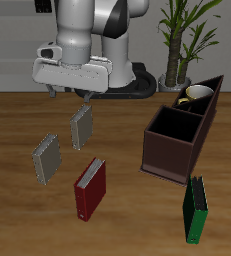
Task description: Place the white-yellow mug into the left desk caddy's left compartment and place the red book into the left desk caddy's front compartment
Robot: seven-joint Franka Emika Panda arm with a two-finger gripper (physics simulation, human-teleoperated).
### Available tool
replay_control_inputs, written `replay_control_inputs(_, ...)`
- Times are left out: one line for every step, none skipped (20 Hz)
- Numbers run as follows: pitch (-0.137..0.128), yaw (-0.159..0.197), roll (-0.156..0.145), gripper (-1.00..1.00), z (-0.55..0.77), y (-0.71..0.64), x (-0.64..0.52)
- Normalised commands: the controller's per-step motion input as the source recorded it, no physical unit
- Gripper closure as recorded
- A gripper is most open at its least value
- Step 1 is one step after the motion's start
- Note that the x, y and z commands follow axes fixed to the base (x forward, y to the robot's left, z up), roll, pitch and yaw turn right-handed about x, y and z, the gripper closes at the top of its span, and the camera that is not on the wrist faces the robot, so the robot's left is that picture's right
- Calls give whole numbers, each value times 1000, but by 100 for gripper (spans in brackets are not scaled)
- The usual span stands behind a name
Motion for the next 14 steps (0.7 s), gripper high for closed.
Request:
replay_control_inputs(-11,-6,52,-100,-16,-124,120)
replay_control_inputs(-5,46,-14,-100,-39,-229,110)
replay_control_inputs(9,-22,-26,-100,-36,-185,37)
replay_control_inputs(-2,-40,-15,-100,-57,-313,100)
replay_control_inputs(13,106,13,-100,-96,-212,136)
replay_control_inputs(26,-96,-79,-100,8,-360,83)
replay_control_inputs(16,-38,54,-100,-45,-264,150)
replay_control_inputs(30,-45,-26,-100,14,-210,225)
replay_control_inputs(4,-56,-9,-100,27,-48,119)
replay_control_inputs(6,-24,30,-100,10,52,272)
replay_control_inputs(38,3,-9,-100,-43,81,350)
replay_control_inputs(11,2,6,-100,-12,64,173)
replay_control_inputs(39,-65,71,-100,70,285,550)
replay_control_inputs(-17,-4,33,-100,32,209,377)
